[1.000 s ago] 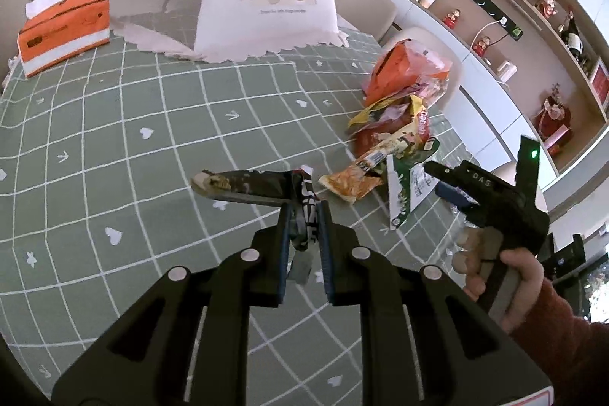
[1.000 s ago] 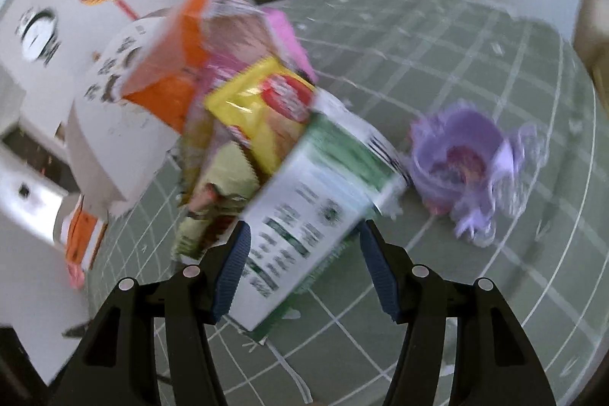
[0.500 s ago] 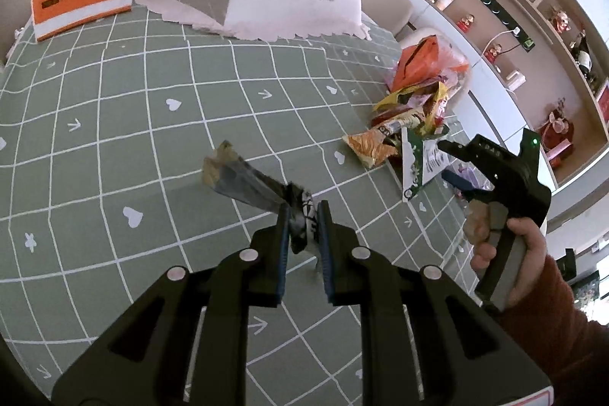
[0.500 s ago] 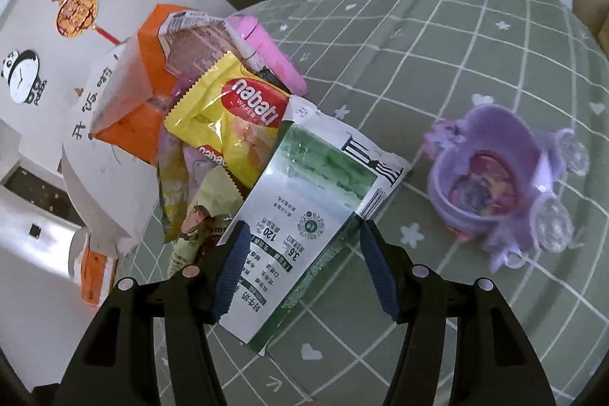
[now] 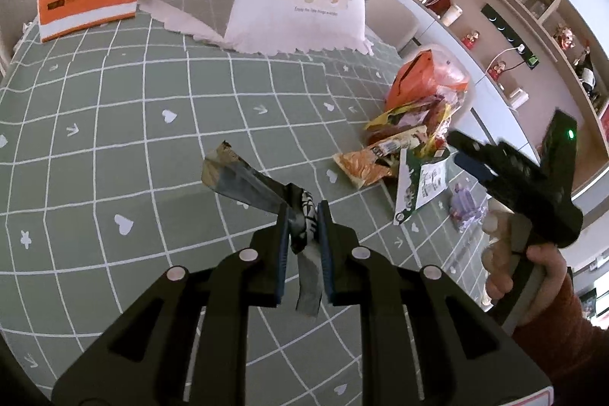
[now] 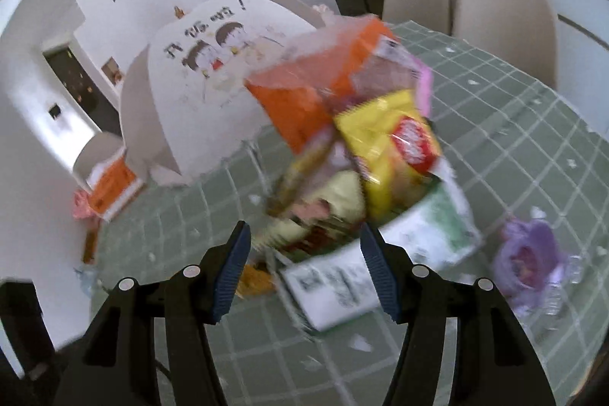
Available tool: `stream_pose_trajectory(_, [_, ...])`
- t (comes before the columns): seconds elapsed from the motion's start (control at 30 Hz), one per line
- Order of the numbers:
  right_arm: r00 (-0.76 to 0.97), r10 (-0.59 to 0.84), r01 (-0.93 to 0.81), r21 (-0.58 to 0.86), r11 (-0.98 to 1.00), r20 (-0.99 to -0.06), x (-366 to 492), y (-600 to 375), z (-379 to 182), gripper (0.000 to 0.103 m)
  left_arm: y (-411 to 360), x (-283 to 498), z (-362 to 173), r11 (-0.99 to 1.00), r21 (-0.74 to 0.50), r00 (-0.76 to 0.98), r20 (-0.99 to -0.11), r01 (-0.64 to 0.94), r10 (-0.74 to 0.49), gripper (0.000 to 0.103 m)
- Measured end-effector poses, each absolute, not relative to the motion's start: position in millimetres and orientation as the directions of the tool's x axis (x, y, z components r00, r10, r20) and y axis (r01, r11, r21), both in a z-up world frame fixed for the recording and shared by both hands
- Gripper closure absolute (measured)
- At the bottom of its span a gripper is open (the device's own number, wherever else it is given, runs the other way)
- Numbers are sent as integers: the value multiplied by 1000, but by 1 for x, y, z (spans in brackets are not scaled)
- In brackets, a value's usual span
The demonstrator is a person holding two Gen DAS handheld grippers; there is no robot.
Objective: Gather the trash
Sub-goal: 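Lift the dark snack stick with the left tool while the right tool grasps a white-and-brown snack wrapper, then carry the stick and wrapper to the yellow-bagged bin and open the left tool over it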
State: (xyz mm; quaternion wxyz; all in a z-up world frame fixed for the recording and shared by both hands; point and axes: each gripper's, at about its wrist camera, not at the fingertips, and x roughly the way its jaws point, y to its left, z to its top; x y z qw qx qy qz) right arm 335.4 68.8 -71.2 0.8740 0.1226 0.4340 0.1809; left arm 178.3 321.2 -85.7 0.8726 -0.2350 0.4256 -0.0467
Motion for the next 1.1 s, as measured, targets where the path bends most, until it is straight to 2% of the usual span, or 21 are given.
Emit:
stream_pose_trajectory(0.1, [567, 316, -132, 295, 947, -761, 350, 94, -78, 46, 324, 179, -84, 887, -445, 635, -722, -120, -276, 90])
stream_pose_trajectory(0.2, [533, 312, -109, 302, 947, -787, 360, 105, -94, 50, 328, 175, -81, 889, -440, 640, -720, -124, -267, 90])
stream_pose_trajectory(0.23, [512, 318, -113, 304, 946, -798, 363, 107, -101, 54, 331, 174, -80, 890, -438, 642, -720, -127, -263, 90])
stream_pose_trajectory(0.27, [485, 314, -118, 294, 948, -816, 366, 109, -108, 63, 333, 174, -80, 891, -436, 642, -721, -130, -259, 90])
stream_pose_trajectory(0.3, [466, 307, -129, 279, 951, -830, 369, 112, -115, 64, 334, 173, -79, 892, -433, 642, -723, -133, -255, 90])
stream_pose_trajectory(0.43, [468, 387, -199, 331, 922, -795, 355, 101, -108, 71, 341, 169, -76, 891, -430, 651, -719, -143, -243, 90])
stream_pose_trajectory(0.57, [499, 410, -259, 320, 911, -763, 335, 82, -79, 76, 336, 175, -69, 892, -434, 658, -710, -130, -249, 90])
stream_pose_trajectory(0.87, [635, 448, -345, 288, 893, -629, 293, 8, 12, 79, 291, 199, -3, 917, -399, 755, -598, 10, -269, 90])
stream_pose_trajectory(1.03, [653, 450, -377, 253, 891, -609, 276, -25, 37, 79, 266, 209, 16, 924, -381, 785, -567, 20, -251, 89])
stream_pose_trajectory(1.1, [645, 462, -388, 260, 884, -609, 268, -40, 40, 79, 261, 214, 8, 936, -351, 774, -585, 28, -242, 76])
